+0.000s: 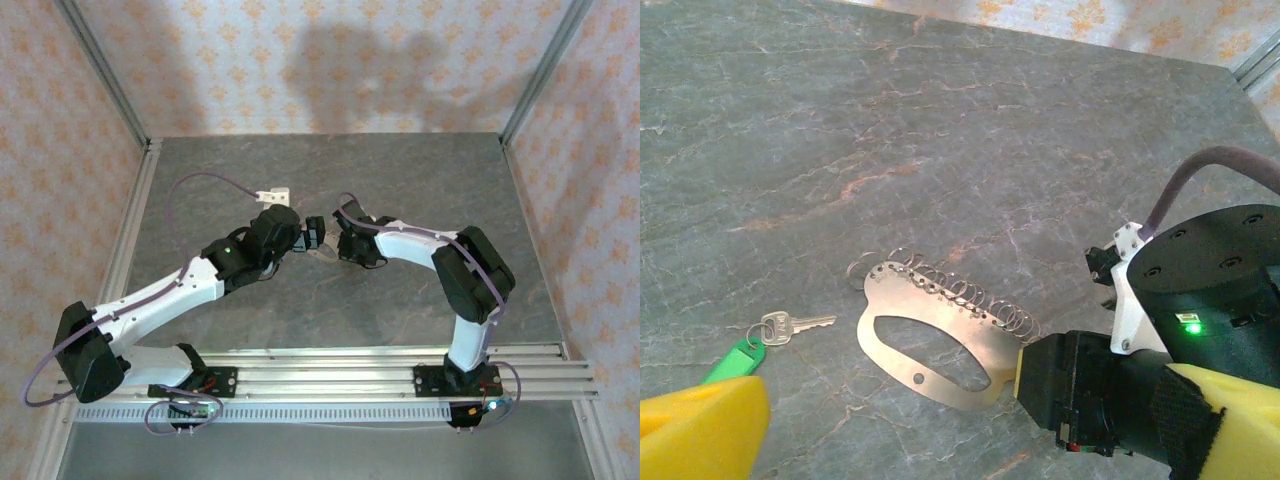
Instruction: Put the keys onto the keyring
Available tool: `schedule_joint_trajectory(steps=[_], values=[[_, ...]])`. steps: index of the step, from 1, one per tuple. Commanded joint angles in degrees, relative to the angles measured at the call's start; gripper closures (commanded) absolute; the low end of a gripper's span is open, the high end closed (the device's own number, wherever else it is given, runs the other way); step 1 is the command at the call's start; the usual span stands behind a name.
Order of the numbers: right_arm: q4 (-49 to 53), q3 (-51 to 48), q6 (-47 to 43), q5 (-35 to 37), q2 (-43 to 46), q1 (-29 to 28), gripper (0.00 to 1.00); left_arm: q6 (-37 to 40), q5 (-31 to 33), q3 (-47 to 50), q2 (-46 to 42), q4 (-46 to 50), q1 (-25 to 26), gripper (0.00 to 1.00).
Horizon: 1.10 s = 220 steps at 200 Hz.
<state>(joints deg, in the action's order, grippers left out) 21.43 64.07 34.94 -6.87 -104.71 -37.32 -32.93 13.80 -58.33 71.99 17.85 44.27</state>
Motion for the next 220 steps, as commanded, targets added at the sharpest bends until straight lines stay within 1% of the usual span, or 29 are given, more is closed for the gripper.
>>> schedule_joint_trajectory(steps=[1, 52, 56, 89, 104, 112, 135, 159, 182, 200, 215, 220], values=[[0.45, 1.19, -0.12, 2.21, -0.63, 0.06, 0.76, 0.77, 1.89, 0.49, -0.15, 0.29, 0.43, 0.00], [0.54, 1.32, -0.32, 2.39, -0.59, 0.32, 0.79, 0.72, 1.64, 0.49, 0.29, 0.09, 0.42, 0.00], [0.49, 1.32, -0.34, 2.35, -0.63, 0.32, 0.80, 0.70, 1.65, 0.49, 0.33, 0.09, 0.43, 0.00], [0.61, 1.36, -0.54, 2.39, -0.50, 0.32, 0.83, 0.61, 1.67, 0.49, 0.43, 0.00, 0.38, 0.00], [0.78, 1.40, -0.66, 2.52, -0.44, 0.41, 0.90, 0.61, 1.67, 0.55, 0.45, 0.00, 0.40, 0.00], [1.07, 1.56, -0.69, 2.48, -0.33, 0.41, 1.00, 0.58, 1.61, 0.60, 0.49, -0.09, 0.38, 0.00], [2.34, 1.85, -1.55, 2.72, 0.80, 0.58, 1.00, 0.42, 1.42, 0.38, 0.68, -0.09, 0.42, 0.00], [3.65, 1.93, -4.84, 3.51, 5.66, 1.29, 1.00, 0.18, 1.05, -1.00, 1.21, 1.07, 0.38, 0.00], [3.73, 1.36, -9.75, 3.11, 12.91, 3.17, 1.00, 0.25, 0.60, -2.61, 1.07, 1.97, 0.37, 0.00], [2.67, 1.13, -13.49, 0.22, 18.31, 5.62, 1.00, 1.55, 0.29, -4.03, 0.75, 2.49, 0.29, 0.00], [0.78, 0.84, -16.64, -4.99, 21.94, 8.06, 1.00, 1.99, -0.28, -5.37, 0.50, 2.81, -0.01, 0.00], [0.00, 0.79, -17.36, -6.60, 22.95, 8.80, 1.00, 3.68, -0.75, -5.75, 0.36, 2.81, -0.21, 0.00]])
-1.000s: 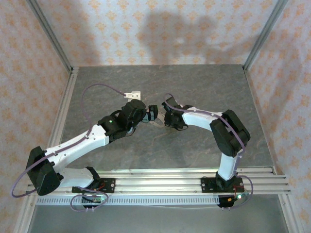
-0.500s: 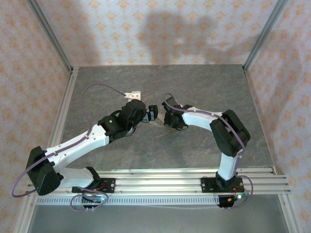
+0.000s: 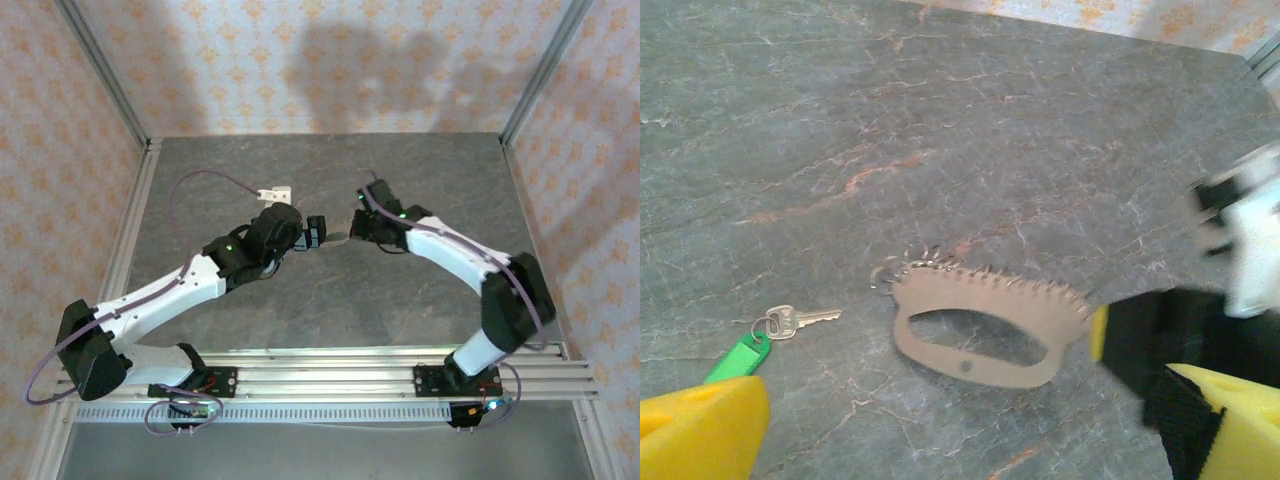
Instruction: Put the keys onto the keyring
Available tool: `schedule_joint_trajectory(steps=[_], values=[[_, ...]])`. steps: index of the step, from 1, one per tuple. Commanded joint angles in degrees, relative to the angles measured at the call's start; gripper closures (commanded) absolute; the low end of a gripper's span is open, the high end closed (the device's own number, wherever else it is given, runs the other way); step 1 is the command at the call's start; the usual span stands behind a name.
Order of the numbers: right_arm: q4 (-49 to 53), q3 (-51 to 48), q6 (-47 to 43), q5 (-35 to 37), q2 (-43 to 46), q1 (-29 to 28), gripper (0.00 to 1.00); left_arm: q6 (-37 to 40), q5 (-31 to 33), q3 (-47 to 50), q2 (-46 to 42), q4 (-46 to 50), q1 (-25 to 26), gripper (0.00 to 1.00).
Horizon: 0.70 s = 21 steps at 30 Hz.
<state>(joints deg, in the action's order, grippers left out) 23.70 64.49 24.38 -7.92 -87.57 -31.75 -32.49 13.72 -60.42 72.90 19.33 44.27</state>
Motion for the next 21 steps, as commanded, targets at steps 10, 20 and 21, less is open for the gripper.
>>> schedule_joint_trajectory(steps=[10, 20, 21], values=[[-17.62, -2.83, -11.98, -34.92, 14.53, 12.22, 1.00, 5.64, -12.78, -6.86, -0.27, -0.74, -7.01, 0.00], [-18.31, 0.80, -12.96, -47.87, 13.48, 13.74, 1.00, 10.25, -23.04, -12.58, 0.94, -0.15, -11.95, 0.00], [-18.57, 0.90, -12.92, -48.21, 13.48, 13.79, 1.00, 10.34, -24.26, -13.08, 0.92, -0.17, -12.40, 0.00]])
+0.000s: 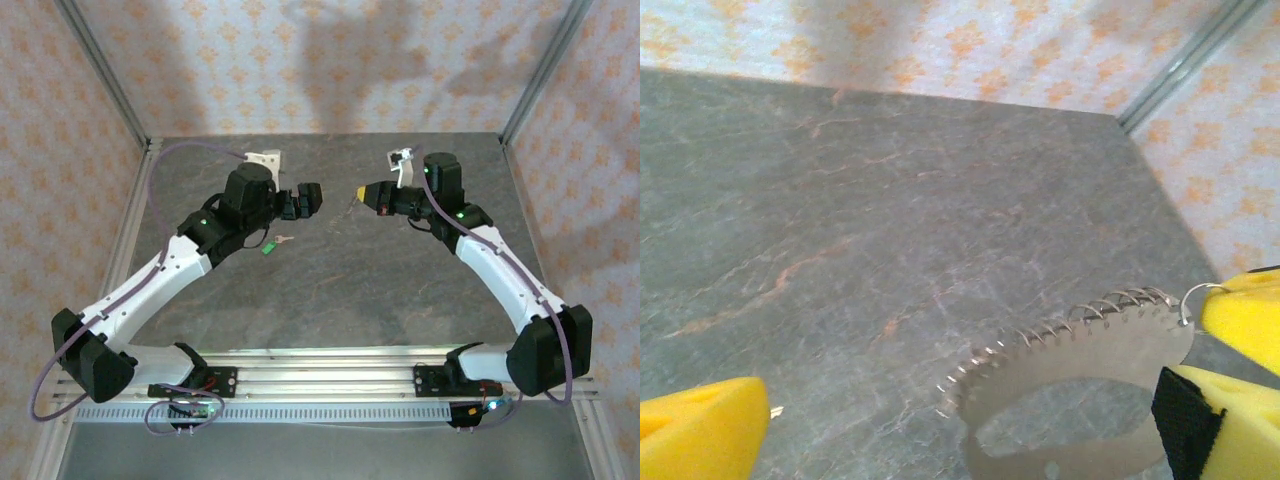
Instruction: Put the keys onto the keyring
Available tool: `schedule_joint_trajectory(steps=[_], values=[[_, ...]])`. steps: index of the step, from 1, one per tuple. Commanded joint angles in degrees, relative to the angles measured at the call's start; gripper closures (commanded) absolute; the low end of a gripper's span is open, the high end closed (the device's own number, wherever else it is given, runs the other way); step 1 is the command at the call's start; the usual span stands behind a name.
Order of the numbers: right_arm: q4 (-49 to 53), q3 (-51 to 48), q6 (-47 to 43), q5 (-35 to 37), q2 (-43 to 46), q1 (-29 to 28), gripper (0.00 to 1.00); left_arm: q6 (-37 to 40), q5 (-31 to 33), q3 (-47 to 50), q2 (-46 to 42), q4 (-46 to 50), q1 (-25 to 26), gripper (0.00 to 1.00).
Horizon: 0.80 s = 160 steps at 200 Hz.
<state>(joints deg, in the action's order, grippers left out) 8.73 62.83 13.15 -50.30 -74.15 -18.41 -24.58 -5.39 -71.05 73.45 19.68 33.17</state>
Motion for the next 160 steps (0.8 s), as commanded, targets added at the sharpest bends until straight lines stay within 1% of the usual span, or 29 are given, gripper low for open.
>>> schedule_joint_trajectory(steps=[1, 32, 60, 83, 92, 134, 149, 160], values=[[-3.93, 2.56, -1.71, -6.46, 0.13, 0.48, 1.00, 2.71, -6.39, -2.87, 0.47, -0.52, -1.70, 0.00], [-5.53, 2.26, -0.99, -7.78, 0.12, 0.65, 1.00, 4.13, -11.55, -4.56, 0.99, -1.26, -2.56, 0.00], [-5.80, 1.97, -1.13, -9.01, 0.25, 0.91, 1.00, 5.19, -16.49, -4.98, 1.84, -3.74, -2.77, 0.03], [-5.96, 1.73, -1.59, -10.39, 0.71, 1.23, 1.00, 5.51, -20.72, -4.42, 2.96, -7.12, -2.77, 0.10], [-6.17, 1.53, -1.76, -11.05, 0.99, 1.37, 1.00, 5.74, -22.18, -4.05, 3.31, -8.44, -2.82, 0.13], [-10.48, -1.04, 0.09, -13.49, 1.20, 2.04, 1.00, 6.22, -26.52, -1.65, 3.98, -13.46, -2.88, 0.31], [-12.55, -1.82, 1.21, -14.80, 0.69, 2.17, 1.00, 6.54, -27.25, -1.09, 3.95, -14.13, -2.89, 0.38], [-13.54, -1.84, 1.78, -15.67, 0.19, 2.25, 1.00, 6.73, -27.63, -0.79, 3.87, -14.47, -3.14, 0.41]])
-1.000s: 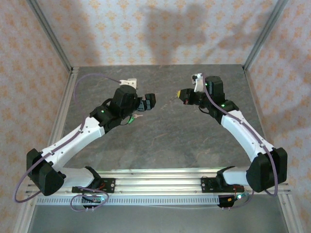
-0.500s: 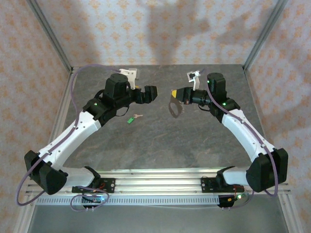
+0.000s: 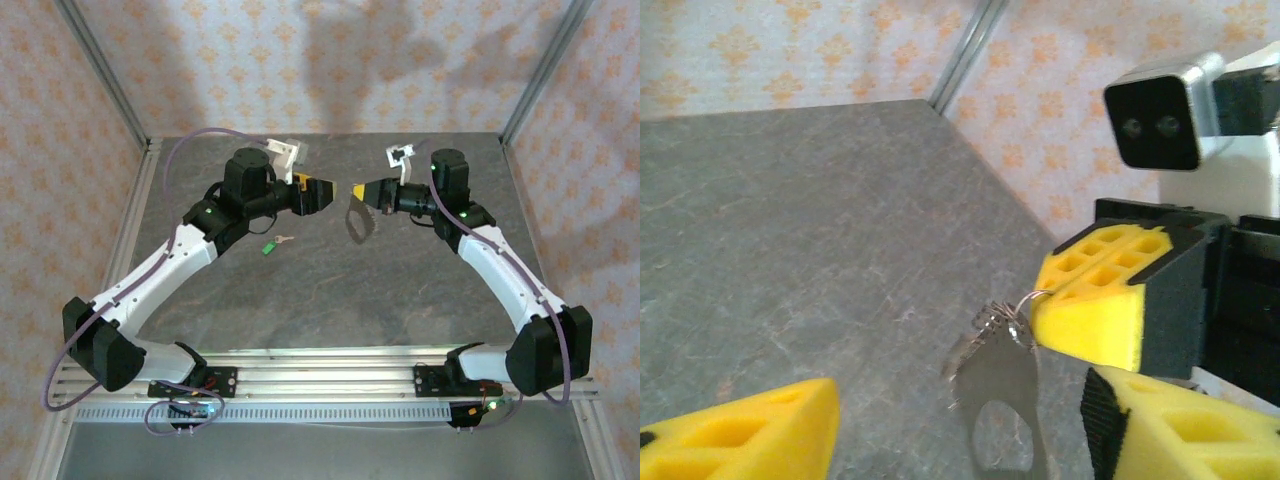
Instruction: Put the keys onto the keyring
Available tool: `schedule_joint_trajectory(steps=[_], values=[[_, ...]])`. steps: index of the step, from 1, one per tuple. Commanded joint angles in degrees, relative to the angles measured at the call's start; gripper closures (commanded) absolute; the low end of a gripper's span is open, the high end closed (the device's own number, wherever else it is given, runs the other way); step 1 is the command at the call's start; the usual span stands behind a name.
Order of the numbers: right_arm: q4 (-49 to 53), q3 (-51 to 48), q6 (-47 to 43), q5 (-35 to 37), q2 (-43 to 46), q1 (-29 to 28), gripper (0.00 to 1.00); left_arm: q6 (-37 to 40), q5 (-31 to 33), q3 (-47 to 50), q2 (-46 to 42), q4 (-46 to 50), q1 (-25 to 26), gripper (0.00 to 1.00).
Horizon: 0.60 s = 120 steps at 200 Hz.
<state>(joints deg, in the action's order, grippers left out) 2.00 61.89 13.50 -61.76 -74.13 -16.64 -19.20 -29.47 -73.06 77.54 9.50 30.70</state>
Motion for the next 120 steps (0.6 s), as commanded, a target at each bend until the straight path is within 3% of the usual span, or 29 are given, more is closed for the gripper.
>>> schedule_joint_trajectory(steps=[1, 33, 74, 120], values=[[-6.81, -0.90, 1.43, -4.21, 0.17, 0.48, 1.00, 1.36, -3.60, 1.28, -0.25, -4.34, -0.70, 0.41], [-7.60, 0.33, 2.33, -7.45, -0.50, 0.48, 1.00, 0.38, -5.59, 2.68, -0.45, -6.88, -1.77, 0.48], [-7.64, 1.38, 2.86, -10.80, -0.89, 0.53, 1.00, -2.44, -8.74, 4.61, -0.39, -11.94, -3.36, 0.36], [-9.46, 1.49, 4.39, -11.71, -0.89, 0.54, 1.00, -4.45, -14.01, 4.37, 1.24, -16.00, -3.54, 0.42]])
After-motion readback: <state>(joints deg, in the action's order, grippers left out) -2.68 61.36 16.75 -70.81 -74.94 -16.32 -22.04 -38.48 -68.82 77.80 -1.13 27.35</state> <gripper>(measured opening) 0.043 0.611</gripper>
